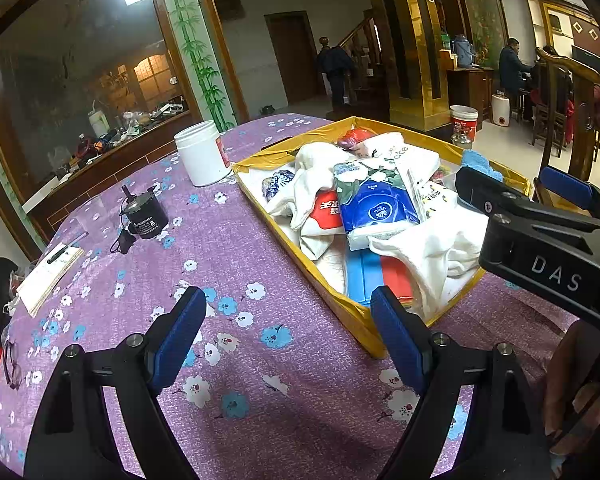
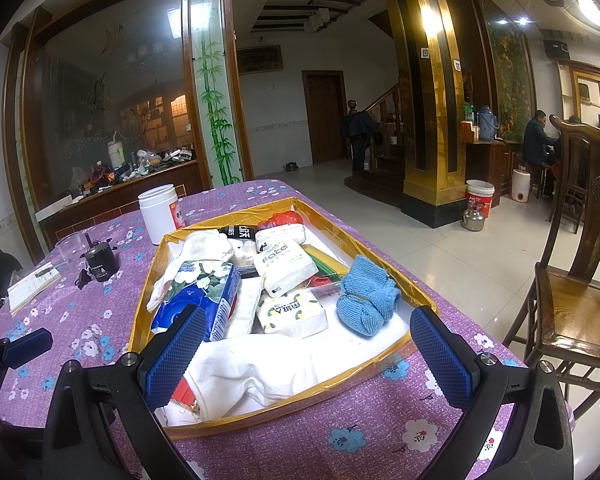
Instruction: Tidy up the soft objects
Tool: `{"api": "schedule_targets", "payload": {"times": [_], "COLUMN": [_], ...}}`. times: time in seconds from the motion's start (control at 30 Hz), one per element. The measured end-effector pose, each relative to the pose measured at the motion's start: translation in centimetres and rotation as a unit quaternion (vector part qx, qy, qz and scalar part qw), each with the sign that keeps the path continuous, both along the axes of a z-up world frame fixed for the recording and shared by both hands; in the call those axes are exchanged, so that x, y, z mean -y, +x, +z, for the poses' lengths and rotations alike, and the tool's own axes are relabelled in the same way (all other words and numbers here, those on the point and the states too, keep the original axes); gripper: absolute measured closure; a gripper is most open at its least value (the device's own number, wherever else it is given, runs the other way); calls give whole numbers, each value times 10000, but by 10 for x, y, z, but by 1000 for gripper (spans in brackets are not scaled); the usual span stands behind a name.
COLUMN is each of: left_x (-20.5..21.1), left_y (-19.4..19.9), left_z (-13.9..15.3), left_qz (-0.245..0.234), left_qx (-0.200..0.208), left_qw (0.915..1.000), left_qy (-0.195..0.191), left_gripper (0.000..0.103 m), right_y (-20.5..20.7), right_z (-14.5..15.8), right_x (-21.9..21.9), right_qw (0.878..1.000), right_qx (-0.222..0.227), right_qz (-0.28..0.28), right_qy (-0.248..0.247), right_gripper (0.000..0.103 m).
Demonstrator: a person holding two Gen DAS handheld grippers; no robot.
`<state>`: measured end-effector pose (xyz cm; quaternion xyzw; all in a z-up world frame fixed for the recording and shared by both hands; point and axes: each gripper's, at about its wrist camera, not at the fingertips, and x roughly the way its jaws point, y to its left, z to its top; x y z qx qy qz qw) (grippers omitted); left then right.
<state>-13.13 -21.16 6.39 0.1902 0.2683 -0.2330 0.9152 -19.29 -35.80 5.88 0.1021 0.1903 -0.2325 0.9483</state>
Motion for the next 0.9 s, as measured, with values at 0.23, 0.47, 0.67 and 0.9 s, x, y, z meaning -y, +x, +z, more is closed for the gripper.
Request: {"api": "schedule_targets", "payload": {"times": [0.23, 0.47, 0.67, 0.9], "left_x": [0, -1, -3, -12], "left_y": [0, 0, 1, -2], "left_z": [0, -1, -1, 3], "left_qz": [0, -15, 19, 350], "left_qx": [-9, 4, 62, 545], "left_qw": [10000, 10000, 9999, 9979], "left_qy": [0, 37, 76, 36], "left_gripper": [18, 18, 18, 18], "right_y": [0, 0, 0, 0], "right_z": [0, 0, 0, 1], "right_x": [0, 0, 0, 1], "right_qw": [10000, 10000, 10000, 10000], "right_qx": [3, 2, 3, -3], "right_qz": [2, 0, 5, 2], "right_qy": [-3, -6, 0, 4], "right_gripper": [0, 0, 0, 0]}}
